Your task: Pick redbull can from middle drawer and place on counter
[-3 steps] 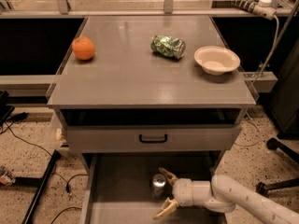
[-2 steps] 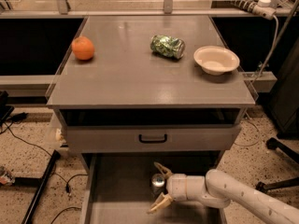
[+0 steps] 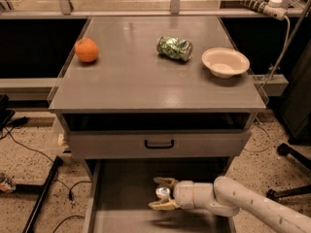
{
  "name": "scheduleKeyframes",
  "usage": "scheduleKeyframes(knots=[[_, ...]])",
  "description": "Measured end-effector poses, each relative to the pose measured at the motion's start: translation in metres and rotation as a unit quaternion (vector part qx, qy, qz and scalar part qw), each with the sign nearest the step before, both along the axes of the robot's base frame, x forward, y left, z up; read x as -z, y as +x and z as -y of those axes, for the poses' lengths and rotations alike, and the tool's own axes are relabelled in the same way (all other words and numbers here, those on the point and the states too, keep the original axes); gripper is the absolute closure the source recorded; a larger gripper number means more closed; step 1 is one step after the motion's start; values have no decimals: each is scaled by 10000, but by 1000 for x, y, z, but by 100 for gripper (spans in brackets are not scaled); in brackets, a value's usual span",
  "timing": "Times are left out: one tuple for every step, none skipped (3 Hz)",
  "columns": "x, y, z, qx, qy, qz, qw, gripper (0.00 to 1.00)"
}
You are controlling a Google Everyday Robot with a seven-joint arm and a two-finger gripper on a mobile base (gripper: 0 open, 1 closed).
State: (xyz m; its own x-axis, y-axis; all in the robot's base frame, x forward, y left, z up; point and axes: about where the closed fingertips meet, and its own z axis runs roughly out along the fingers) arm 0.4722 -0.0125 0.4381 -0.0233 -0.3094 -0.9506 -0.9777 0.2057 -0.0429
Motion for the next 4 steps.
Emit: scheduleKeyframes(knots=[[0,0,0,0,-2,-4,10000,66],[5,-5,1,-4,-57,-116,9999,89],[2,-5,1,-3,-58,-116,9999,100],[-23,-11,22,38,-85,-37,9999,100]])
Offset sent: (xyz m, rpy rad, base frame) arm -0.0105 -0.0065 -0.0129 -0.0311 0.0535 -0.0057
